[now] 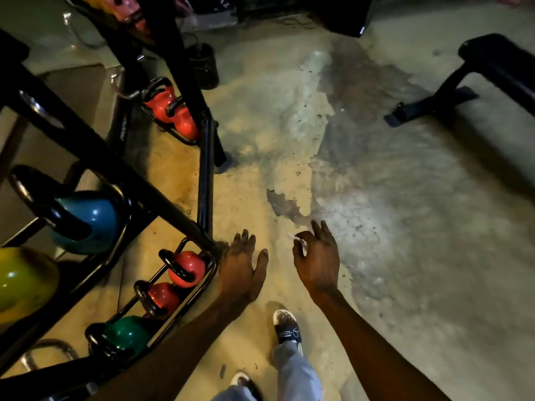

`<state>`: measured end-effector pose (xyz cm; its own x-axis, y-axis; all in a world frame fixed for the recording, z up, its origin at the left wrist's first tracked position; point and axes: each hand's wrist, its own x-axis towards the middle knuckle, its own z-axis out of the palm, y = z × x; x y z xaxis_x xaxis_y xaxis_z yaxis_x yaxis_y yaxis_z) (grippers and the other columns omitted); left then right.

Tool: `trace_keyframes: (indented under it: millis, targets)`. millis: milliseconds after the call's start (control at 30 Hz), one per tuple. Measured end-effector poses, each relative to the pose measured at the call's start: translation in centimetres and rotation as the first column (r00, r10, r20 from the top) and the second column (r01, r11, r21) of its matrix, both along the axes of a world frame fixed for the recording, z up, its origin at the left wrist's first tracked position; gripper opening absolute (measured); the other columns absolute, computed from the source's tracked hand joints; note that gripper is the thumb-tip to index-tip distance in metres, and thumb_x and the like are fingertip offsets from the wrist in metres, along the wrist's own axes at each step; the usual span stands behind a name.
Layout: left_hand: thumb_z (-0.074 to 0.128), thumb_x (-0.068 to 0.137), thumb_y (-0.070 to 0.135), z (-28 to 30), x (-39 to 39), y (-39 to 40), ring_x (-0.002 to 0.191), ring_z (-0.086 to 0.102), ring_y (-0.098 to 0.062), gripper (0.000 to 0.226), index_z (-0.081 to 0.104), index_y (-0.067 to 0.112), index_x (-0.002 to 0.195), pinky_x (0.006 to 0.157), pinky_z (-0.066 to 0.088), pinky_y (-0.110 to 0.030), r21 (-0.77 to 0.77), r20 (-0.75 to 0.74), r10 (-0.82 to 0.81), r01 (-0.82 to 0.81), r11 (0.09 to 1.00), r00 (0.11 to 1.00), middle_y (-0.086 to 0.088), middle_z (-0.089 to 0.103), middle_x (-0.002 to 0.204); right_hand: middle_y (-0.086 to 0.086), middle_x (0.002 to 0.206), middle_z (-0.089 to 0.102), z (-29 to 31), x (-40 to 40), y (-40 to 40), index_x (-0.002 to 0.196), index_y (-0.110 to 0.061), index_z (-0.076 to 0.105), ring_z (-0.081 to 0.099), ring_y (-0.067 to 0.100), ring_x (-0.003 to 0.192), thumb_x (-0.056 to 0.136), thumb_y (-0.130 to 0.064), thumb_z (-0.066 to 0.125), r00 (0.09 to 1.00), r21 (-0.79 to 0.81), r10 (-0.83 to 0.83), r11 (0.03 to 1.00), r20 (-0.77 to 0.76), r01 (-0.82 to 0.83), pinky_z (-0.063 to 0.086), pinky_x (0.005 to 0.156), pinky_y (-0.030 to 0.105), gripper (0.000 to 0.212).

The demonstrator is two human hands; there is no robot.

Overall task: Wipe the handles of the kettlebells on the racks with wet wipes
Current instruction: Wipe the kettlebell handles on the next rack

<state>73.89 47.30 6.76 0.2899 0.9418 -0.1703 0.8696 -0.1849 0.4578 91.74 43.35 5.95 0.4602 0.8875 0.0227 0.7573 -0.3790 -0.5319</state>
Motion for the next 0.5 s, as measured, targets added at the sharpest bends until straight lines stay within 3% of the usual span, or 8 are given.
trace_keyframes:
  millis: [133, 267, 333, 500]
  targets:
    - [0.027, 0.101, 0.056, 4.2, 3.1, -0.3, 0.158, 0.024, -0.027, 0.073, 0.042, 0.012, 0.158, 0.131, 0.010, -0.047, -0.035, -0.017, -0.136, 0.135, 0.990, 0.991, -0.012, 0.032, 0.168, 0.017, 0.156, 0.049, 4.4, 3.6, -1.6, 0.111, -0.022, 0.080, 0.034, 0.037, 0.154, 0.092, -0.017, 0.073, 0.998, -0.021, -0.045, 0.999, 0.043, 0.046, 0.039, 0.120, 0.053, 0.021]
    - [0.016, 0.099, 0.061, 7.4, 6.5, 0.1, 0.160, 0.019, -0.027, 0.082, 0.034, 0.011, 0.161, 0.131, 0.005, -0.047, -0.056, -0.036, -0.207, 0.205, 0.977, 0.978, -0.013, 0.025, 0.171, 0.018, 0.158, 0.047, 7.4, 7.0, -2.2, 0.110, -0.022, 0.080, 0.030, 0.038, 0.155, 0.091, -0.018, 0.075, 0.994, -0.073, -0.089, 0.993, 0.063, 0.094, 0.034, 0.123, 0.052, 0.020]
    - [0.009, 0.095, 0.065, 8.6, 8.3, 0.8, 0.160, 0.016, -0.026, 0.089, 0.033, 0.011, 0.162, 0.131, 0.003, -0.047, -0.059, -0.056, -0.212, 0.209, 0.976, 0.976, -0.012, 0.023, 0.171, 0.018, 0.158, 0.048, 8.4, 8.6, -2.1, 0.111, -0.021, 0.079, 0.031, 0.038, 0.155, 0.092, -0.019, 0.073, 0.992, -0.088, -0.113, 0.989, 0.059, 0.118, 0.033, 0.124, 0.052, 0.020]
    - [0.017, 0.100, 0.062, 11.3, 13.0, 4.1, 0.161, 0.011, -0.022, 0.081, 0.032, 0.014, 0.163, 0.131, -0.002, -0.044, -0.043, -0.021, -0.159, 0.158, 0.987, 0.987, -0.009, 0.020, 0.172, 0.017, 0.159, 0.047, 10.6, 12.3, 0.4, 0.114, -0.021, 0.078, 0.030, 0.037, 0.155, 0.095, -0.021, 0.071, 0.994, -0.102, -0.097, 0.989, 0.059, 0.103, 0.034, 0.123, 0.054, 0.020]
